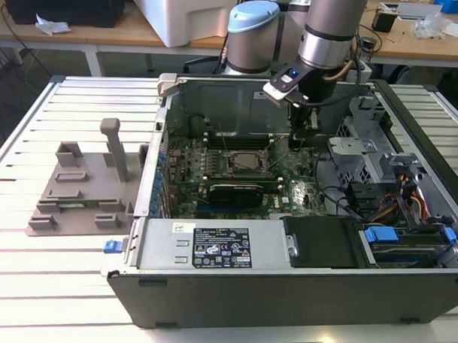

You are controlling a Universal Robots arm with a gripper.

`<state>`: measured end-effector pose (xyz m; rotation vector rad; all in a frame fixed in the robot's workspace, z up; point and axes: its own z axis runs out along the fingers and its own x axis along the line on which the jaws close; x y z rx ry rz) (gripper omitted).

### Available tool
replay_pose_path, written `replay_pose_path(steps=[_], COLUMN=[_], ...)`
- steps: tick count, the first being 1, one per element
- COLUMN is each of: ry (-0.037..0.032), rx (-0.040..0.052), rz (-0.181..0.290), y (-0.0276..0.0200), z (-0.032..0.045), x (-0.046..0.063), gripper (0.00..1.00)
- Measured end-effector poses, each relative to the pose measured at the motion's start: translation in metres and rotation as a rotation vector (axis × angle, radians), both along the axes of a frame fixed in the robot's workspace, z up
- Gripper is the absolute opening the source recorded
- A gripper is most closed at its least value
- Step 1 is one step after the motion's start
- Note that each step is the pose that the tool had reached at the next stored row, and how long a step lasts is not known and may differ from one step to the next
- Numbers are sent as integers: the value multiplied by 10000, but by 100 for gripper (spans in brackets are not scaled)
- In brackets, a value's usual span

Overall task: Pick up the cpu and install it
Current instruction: 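Close the cpu cover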

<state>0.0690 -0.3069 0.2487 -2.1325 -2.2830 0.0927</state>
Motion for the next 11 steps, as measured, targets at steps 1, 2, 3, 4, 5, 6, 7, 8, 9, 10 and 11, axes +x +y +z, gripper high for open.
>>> replay_pose_path(steps=[1,2,3,4,5,6,7,8,9,10,11], ry=[0,-1,0,-1,0,-1,0,0,0,0,0], rx=[0,-1,-1,-1,0,-1,-1,-1,-1,0,0], rz=[1,1,1,0,1,1,0,1,1,1,1], y=[1,0,1,1,1,1,1,1,1,1,1], z=[0,0,0,-1,-1,-1,-1,-1,-2,-2,-3], x=[-19,-31,-53,-62,-72,-82,-93,-108,-124,-140,-148], gripper=[11,11,11,11,11,11,11,11,11,11,11])
